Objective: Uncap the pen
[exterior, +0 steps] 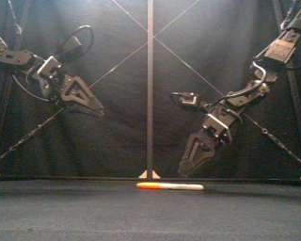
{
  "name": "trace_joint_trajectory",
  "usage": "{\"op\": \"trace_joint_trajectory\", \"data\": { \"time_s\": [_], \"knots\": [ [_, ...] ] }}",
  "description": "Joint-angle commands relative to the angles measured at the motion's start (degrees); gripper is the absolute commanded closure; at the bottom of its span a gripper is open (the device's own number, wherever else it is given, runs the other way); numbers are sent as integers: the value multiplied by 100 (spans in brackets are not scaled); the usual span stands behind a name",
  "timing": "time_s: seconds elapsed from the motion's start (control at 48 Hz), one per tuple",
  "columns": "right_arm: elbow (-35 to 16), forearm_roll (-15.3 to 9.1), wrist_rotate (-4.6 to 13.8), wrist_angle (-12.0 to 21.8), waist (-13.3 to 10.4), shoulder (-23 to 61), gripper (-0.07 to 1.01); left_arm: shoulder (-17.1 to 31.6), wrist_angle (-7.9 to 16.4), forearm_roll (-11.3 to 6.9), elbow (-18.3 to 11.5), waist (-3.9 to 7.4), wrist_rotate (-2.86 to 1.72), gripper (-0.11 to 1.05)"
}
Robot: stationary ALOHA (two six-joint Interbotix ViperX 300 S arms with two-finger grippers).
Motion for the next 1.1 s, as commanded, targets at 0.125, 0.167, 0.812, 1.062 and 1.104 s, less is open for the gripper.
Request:
{"op": "trace_joint_trajectory", "data": {
  "time_s": [0.125, 0.167, 0.812, 1.062, 1.104],
  "knots": [
    [-264, -9, 9, 255, -88, 193, 3, -9, -53, 18, -149, 18, 9, 15],
    [-290, 9, 9, 264, -97, 255, 3, -9, -53, 18, -149, 18, 9, 15],
    [-510, -149, -44, 545, 44, 114, 51, -18, -53, -18, -281, 26, -9, 15],
    [-976, -932, 0, 571, 334, -422, 51, -88, -62, -9, -378, -18, -26, 15],
    [-1046, -1028, 0, 571, 369, -492, 51, -105, -62, -9, -387, -44, -26, 15]
  ]
}}
